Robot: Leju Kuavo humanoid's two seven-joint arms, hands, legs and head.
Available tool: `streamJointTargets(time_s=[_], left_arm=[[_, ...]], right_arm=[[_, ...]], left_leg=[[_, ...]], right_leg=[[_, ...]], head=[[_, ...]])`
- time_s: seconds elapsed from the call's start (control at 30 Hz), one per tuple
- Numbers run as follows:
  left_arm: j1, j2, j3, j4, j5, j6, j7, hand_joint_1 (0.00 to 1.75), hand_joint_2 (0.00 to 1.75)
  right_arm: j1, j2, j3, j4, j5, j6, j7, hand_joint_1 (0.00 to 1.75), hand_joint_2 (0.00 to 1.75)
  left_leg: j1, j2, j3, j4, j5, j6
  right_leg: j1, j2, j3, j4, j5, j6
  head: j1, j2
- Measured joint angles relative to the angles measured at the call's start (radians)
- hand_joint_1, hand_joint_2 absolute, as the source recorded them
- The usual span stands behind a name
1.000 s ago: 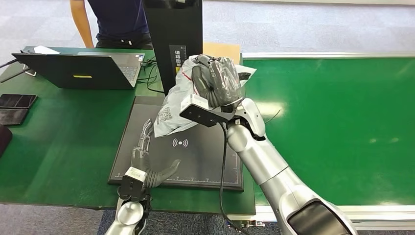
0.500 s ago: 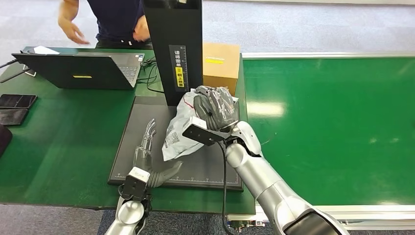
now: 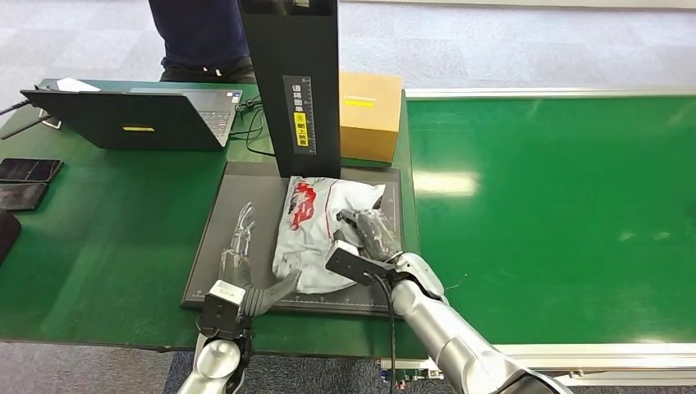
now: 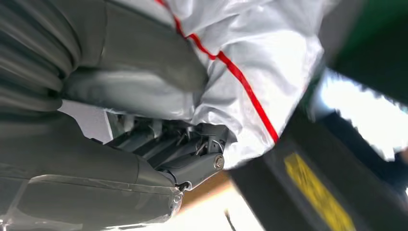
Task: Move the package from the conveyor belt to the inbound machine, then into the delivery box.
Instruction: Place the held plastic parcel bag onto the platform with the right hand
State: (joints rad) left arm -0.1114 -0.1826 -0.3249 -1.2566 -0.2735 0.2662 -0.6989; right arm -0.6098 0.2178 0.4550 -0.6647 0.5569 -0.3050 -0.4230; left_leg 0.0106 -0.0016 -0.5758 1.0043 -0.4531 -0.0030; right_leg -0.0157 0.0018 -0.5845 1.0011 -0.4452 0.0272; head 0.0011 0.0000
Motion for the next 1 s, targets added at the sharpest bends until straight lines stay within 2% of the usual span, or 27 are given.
streamJointTargets(time_s=[0.13, 0.33, 0.63, 1.0], left_arm=[[0.0, 0.008, -0.01, 0.004, 0.005, 0.012, 0.0, 0.0, 1.75], [0.007, 0.016, -0.012, 0.006, 0.0, 0.015, 0.0, 0.0, 1.75], [0.042, 0.026, -0.009, 0.006, -0.016, 0.033, 0.0, 0.0, 1.75], [0.06, 0.033, -0.007, 0.005, -0.034, 0.038, 0.0, 0.0, 1.75]], right_arm=[[0.014, -0.005, 0.012, 0.004, -0.004, 0.059, 0.01, 0.0, 1.75], [0.048, -0.027, 0.015, -0.059, -0.04, 0.08, 0.014, 0.0, 1.75], [0.18, -0.097, 0.005, -0.366, -0.131, 0.057, 0.022, 0.0, 1.75], [0.315, -0.148, -0.072, -0.663, -0.175, -0.007, 0.021, 0.0, 1.75]], left_leg=[[0.0, 0.0, 0.001, 0.0, 0.0, -0.001], [0.0, 0.001, 0.001, 0.0, 0.0, -0.001], [0.0, 0.0, 0.0, 0.0, 0.0, -0.001], [0.0, 0.0, 0.0, 0.0, 0.0, -0.001]], right_leg=[[0.0, 0.0, 0.0, 0.0, 0.0, -0.001], [0.0, 0.001, 0.001, 0.0, 0.0, -0.001], [0.0, 0.0, 0.0, 0.0, 0.0, 0.0], [0.0, 0.0, 0.0, 0.0, 0.0, 0.0]], head=[[0.0, 0.0], [0.0, 0.0], [0.0, 0.0], [0.0, 0.0]])
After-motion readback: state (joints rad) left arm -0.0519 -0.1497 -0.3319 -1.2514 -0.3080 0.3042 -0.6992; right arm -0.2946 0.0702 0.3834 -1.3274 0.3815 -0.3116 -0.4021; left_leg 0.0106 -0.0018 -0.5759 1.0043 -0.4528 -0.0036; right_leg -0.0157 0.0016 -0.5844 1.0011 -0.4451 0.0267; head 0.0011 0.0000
